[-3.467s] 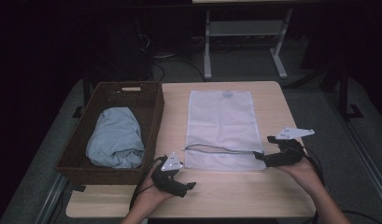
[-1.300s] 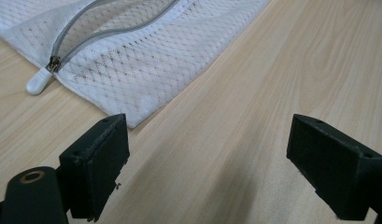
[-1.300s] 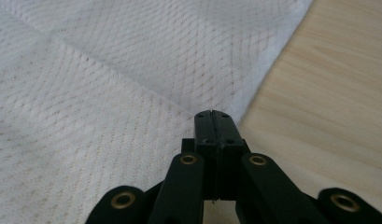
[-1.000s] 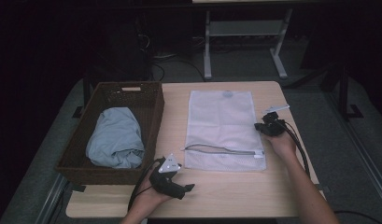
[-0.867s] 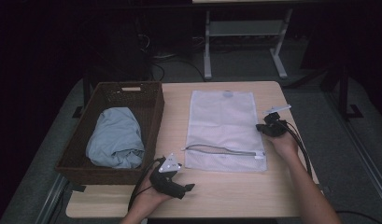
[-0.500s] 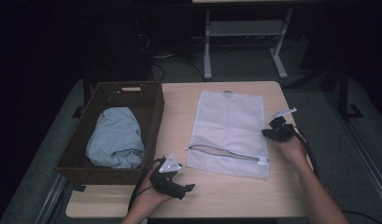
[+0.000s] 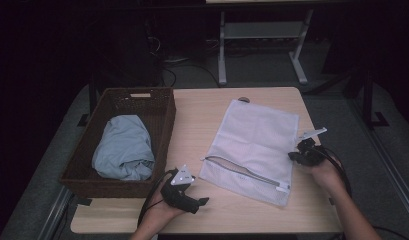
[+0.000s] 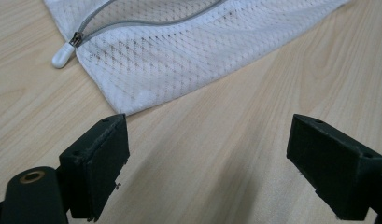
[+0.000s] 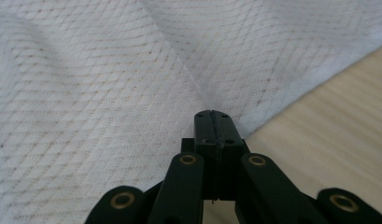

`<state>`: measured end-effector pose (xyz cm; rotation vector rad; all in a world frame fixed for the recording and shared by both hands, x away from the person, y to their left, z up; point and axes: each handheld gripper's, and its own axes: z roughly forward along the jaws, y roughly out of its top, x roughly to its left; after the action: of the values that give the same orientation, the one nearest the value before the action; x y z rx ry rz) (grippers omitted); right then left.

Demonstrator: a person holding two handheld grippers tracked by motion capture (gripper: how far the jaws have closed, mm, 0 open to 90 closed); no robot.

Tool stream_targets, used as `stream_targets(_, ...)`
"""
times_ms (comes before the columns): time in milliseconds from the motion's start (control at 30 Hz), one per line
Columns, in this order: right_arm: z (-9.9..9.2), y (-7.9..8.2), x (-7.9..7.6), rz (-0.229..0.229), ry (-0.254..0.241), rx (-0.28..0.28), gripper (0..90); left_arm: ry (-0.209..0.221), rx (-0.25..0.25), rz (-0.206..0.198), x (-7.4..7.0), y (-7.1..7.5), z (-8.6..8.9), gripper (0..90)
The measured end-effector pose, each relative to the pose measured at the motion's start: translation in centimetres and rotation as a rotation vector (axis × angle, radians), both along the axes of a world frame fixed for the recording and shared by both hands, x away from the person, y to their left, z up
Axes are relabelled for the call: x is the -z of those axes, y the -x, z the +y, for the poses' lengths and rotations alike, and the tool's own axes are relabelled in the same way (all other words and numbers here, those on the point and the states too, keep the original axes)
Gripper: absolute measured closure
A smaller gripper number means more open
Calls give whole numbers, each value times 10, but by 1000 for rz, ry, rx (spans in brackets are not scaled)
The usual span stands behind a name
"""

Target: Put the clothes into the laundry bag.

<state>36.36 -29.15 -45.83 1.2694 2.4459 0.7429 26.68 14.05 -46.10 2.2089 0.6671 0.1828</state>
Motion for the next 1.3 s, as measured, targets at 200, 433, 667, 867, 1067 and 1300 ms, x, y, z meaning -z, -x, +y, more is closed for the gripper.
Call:
stream_targets(200, 0, 18, -1, 13, 10, -26, 893, -3, 1, -2, 0, 0, 0, 125)
stream_targets(433, 0, 41, -2, 28, -7, -52, 892, -3, 1, 0, 0, 0, 0, 124)
stream_targets(667, 3, 41, -7, 0, -19, -68, 890, -4, 3, -3, -1, 1, 0, 125)
stream_targets(867, 10, 24, -10, -31, -37, -75, 889, -2, 3, -1, -1, 1, -1, 125)
stream_targets(1067, 33, 9, -6, -37, -59, -148, 885, -5, 3, 0, 0, 0, 0, 125)
stream_targets(1300, 49, -6, -2, -28, -66, -176, 886, -3, 4, 0, 0, 1, -1, 125)
